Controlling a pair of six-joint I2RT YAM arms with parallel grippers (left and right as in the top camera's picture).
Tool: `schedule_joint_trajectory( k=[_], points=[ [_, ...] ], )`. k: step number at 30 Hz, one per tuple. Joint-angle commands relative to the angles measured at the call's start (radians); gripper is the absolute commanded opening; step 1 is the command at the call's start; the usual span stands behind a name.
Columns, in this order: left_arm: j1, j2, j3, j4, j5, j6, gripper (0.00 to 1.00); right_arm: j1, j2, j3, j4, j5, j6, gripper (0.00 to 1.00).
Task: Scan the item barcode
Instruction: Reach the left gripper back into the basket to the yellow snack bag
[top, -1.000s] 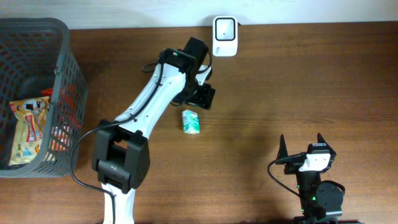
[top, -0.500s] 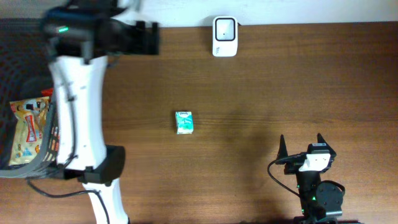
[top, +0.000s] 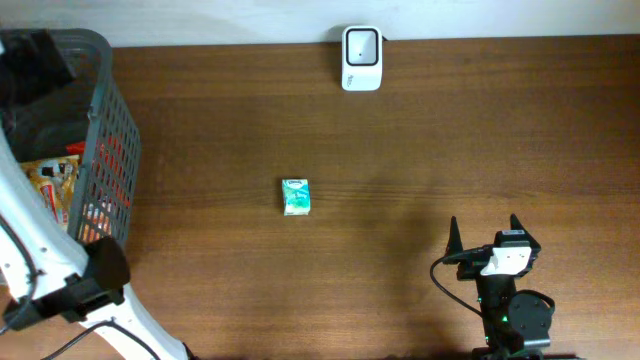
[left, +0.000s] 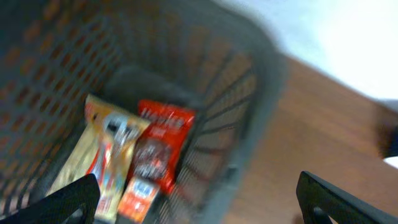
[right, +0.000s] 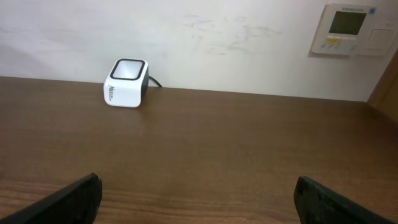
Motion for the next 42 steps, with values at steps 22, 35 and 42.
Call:
schedule_joint_trajectory(
  k=[22, 35, 42],
  points=[
    [0.199, -0.011, -0.832, 0.384, -0.048, 0.071, 0.75, 0.006, -0.006, -0.006, -0.008, -0.005, -0.006, 0.98],
    [0.198, -0.010, -1.140, 0.608, -0.206, 0.061, 0.75, 0.006, -0.006, -0.006, -0.008, -0.005, -0.006, 0.98],
    [0.198, -0.010, -1.226, 0.679, -0.224, 0.061, 0.71, 0.006, -0.006, -0.006, -0.008, -0.005, -0.006, 0.98]
  ],
)
